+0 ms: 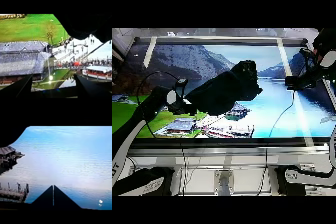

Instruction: Fold the clothes and pants, and hang the long-sleeved shirts on hangers.

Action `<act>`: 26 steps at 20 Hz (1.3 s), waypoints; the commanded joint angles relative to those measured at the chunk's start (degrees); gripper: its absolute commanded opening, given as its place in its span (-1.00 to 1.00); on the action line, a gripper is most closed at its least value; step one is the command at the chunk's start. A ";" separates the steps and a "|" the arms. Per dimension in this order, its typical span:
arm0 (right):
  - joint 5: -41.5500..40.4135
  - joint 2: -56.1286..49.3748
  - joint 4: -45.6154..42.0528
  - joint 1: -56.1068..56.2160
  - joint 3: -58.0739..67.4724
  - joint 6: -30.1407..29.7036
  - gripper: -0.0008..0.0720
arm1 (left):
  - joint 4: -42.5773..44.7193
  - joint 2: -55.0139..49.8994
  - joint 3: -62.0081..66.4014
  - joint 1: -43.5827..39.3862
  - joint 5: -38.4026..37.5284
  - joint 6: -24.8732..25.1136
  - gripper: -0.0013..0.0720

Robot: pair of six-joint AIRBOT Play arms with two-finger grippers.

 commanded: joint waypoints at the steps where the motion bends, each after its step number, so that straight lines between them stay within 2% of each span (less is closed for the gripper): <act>1: 3.45 0.02 2.89 -0.33 -0.31 -0.04 -0.91 | 0.00 0.02 0.00 0.04 0.02 0.02 0.61; 9: -1.88 0.00 2.91 -0.33 -0.31 -0.04 -0.85 | 0.00 0.02 0.00 0.04 0.02 0.02 0.61; 10: -2.75 -0.07 2.93 -0.33 -0.31 -0.04 -0.58 | 0.00 0.02 0.00 0.04 0.02 0.02 0.61; 11: -3.61 -0.15 2.93 -0.33 -0.42 -0.04 -0.02 | 0.00 0.02 0.00 0.04 0.02 0.02 0.61; 12: -4.26 -0.42 3.02 -0.33 -0.44 -0.04 0.39 | 0.00 0.02 0.00 0.04 0.02 0.02 0.61; 17: -11.65 -2.69 7.41 0.98 -3.98 -1.77 0.41 | 0.00 0.02 0.00 0.04 0.02 0.02 0.61; 26: -27.12 -14.10 7.28 14.32 -5.35 -0.26 0.40 | 0.00 0.02 0.00 0.04 3.98 0.02 0.61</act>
